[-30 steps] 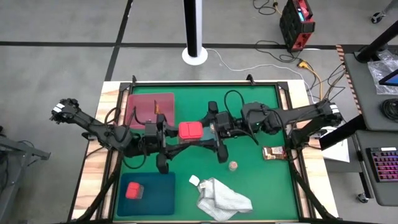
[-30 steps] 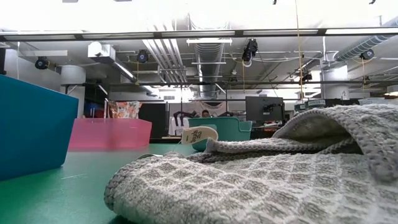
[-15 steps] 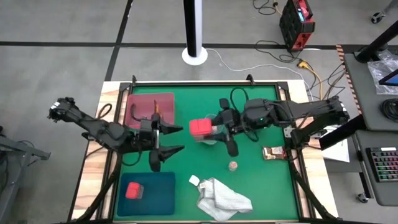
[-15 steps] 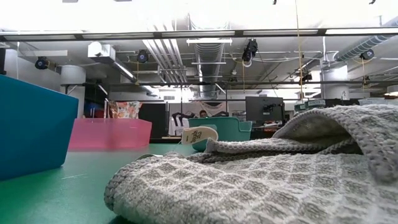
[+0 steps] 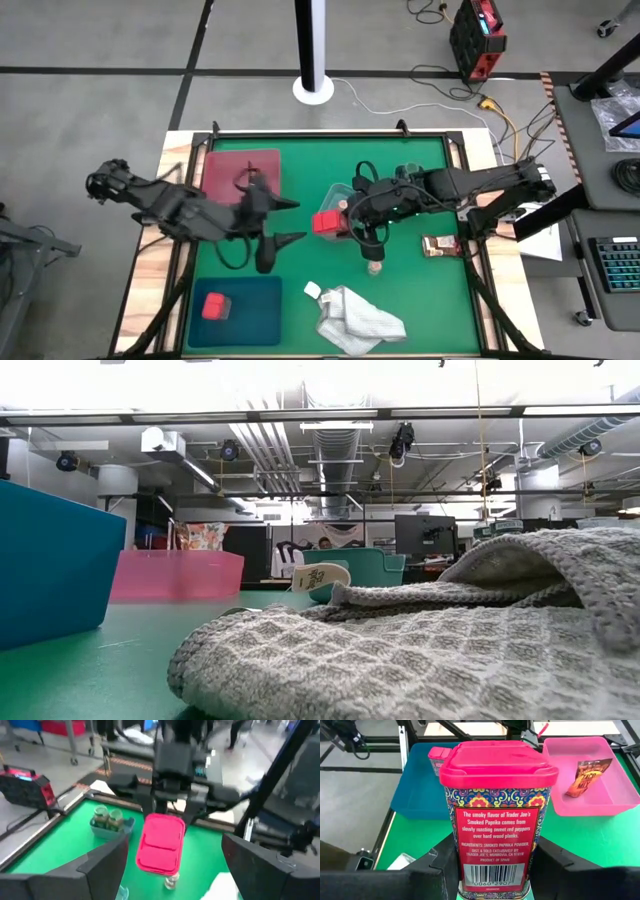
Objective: Sort spices by type
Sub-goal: Put the red seasoning can into the dark blue bin
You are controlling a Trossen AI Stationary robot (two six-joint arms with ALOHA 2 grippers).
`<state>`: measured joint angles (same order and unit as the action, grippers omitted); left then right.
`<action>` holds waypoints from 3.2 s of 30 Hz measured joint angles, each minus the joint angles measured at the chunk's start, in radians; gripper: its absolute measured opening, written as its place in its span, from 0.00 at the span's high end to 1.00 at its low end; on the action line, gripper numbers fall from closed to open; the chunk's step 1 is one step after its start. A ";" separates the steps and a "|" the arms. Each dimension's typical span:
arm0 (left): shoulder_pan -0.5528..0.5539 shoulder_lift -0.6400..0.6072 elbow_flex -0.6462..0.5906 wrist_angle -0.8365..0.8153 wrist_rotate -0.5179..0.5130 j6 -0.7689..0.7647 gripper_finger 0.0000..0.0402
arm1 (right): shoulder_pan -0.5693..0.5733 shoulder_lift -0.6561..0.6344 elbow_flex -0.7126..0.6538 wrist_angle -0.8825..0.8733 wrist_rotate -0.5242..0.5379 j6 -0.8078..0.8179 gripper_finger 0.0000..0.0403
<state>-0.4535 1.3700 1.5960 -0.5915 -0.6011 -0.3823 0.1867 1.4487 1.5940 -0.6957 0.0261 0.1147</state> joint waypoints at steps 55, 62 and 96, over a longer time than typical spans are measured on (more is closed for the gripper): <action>-0.218 0.262 0.162 -0.825 0.177 -1.263 0.51 | -0.028 -0.008 0.017 0.022 0.015 0.031 0.16; -0.360 0.358 0.161 -0.908 0.285 -1.619 0.51 | -0.058 -0.008 0.017 0.029 0.015 0.015 0.22; -0.453 0.818 0.175 -0.921 0.398 -1.851 0.51 | -0.061 -0.007 0.015 0.050 0.019 -0.026 0.24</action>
<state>-0.9070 2.1875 1.7706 -1.5126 -0.2035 -2.2338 0.1257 1.4414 1.6093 -0.6459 0.0450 0.0887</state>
